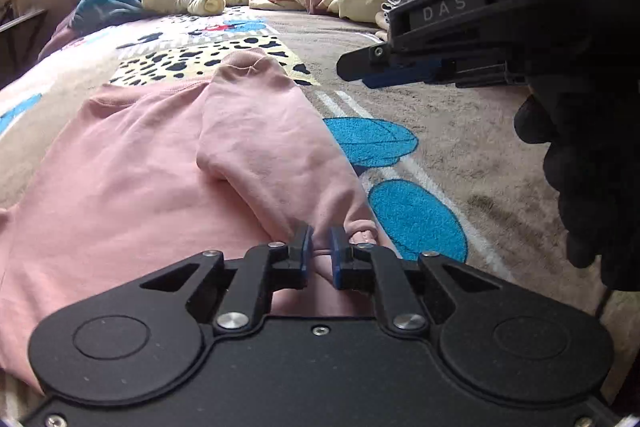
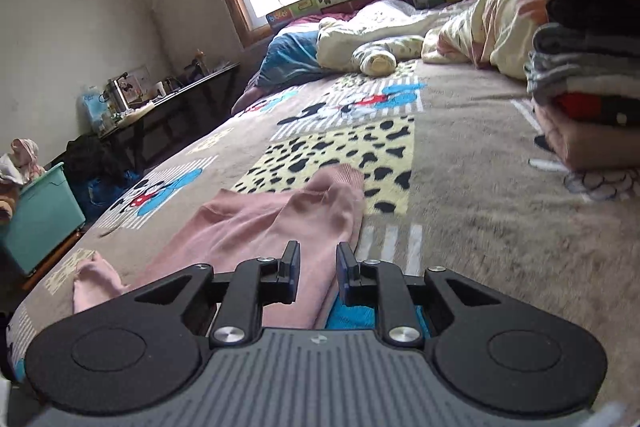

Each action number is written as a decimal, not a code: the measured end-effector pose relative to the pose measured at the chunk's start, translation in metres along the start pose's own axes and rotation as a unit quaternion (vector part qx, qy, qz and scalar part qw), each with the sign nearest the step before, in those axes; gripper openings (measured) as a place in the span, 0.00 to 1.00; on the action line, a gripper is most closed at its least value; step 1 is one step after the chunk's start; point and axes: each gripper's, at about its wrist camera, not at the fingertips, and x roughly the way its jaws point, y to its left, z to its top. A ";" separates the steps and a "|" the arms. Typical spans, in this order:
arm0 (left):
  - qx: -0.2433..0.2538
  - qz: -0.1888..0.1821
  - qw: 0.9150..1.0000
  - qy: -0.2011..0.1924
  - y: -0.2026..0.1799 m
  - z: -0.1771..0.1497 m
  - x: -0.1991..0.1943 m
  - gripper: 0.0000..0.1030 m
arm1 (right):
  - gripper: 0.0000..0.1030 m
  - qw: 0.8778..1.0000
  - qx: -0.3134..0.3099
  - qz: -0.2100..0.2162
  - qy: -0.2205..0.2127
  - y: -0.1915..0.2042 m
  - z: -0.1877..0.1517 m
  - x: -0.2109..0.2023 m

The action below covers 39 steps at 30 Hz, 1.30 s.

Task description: Fold clothes

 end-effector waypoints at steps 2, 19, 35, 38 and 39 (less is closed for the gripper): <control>-0.017 -0.010 1.000 -0.005 0.004 0.005 -0.009 0.08 | 0.21 1.000 0.023 0.014 0.012 -0.002 -0.007 0.001; -0.077 0.001 0.997 -0.012 0.077 0.039 0.021 0.16 | 0.18 0.988 -0.135 -0.025 0.074 0.054 -0.071 -0.002; -0.162 -0.051 0.983 0.065 0.098 0.059 0.058 0.37 | 0.20 0.964 -0.253 -0.054 0.051 0.098 -0.086 -0.016; -0.199 -0.065 0.978 0.001 0.109 0.060 0.026 0.38 | 0.21 0.969 -0.234 -0.046 0.063 0.095 -0.085 -0.021; -0.211 -0.069 0.975 -0.020 0.113 0.060 0.015 0.42 | 0.24 0.971 -0.227 -0.043 0.067 0.094 -0.084 -0.023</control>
